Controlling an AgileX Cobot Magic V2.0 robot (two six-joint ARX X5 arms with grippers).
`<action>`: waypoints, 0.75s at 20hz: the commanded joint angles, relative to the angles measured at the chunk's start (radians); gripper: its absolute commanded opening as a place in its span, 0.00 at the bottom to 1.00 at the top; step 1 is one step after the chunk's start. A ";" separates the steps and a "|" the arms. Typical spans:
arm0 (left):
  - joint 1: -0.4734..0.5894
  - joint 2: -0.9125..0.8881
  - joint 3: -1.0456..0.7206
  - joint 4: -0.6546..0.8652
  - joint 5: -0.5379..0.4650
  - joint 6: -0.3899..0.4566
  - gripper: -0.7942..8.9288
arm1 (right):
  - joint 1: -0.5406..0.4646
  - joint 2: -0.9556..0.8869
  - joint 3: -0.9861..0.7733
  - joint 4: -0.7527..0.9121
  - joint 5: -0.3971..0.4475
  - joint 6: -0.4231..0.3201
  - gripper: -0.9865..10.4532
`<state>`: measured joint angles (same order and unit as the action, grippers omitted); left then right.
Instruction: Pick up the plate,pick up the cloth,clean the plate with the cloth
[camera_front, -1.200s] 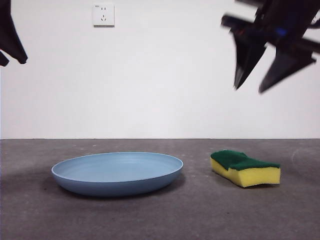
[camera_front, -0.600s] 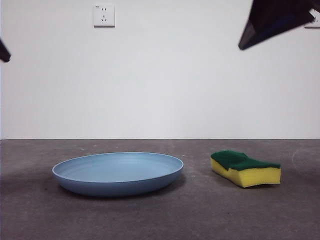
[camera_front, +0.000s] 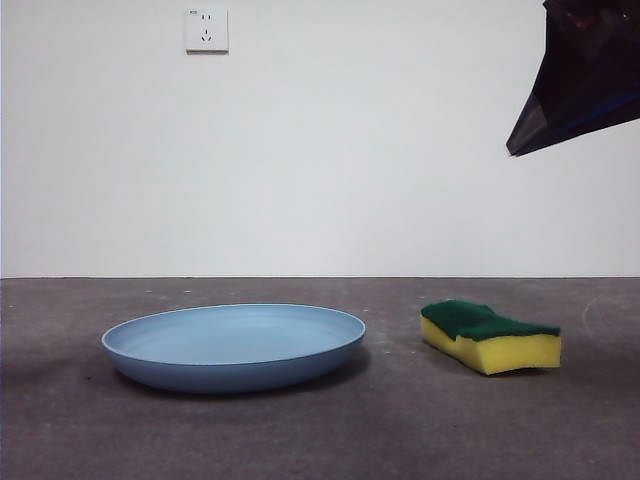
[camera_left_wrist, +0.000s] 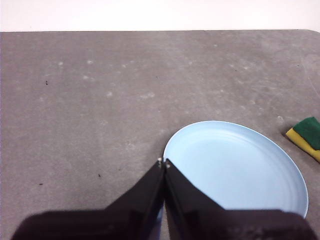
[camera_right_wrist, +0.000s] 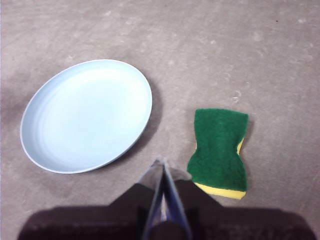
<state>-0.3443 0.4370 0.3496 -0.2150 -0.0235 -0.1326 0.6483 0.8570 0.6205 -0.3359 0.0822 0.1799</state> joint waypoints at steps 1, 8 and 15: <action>-0.003 -0.001 -0.003 0.004 -0.001 -0.006 0.08 | 0.001 -0.001 -0.007 0.006 0.003 0.010 0.09; 0.042 -0.105 -0.005 -0.049 -0.024 0.085 0.08 | 0.001 -0.001 -0.007 0.006 0.002 0.010 0.09; 0.244 -0.365 -0.094 -0.034 0.014 0.109 0.08 | 0.001 -0.001 -0.007 0.006 0.002 0.010 0.09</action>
<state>-0.1028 0.0750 0.2630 -0.2573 -0.0097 -0.0448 0.6483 0.8570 0.6205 -0.3363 0.0822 0.1802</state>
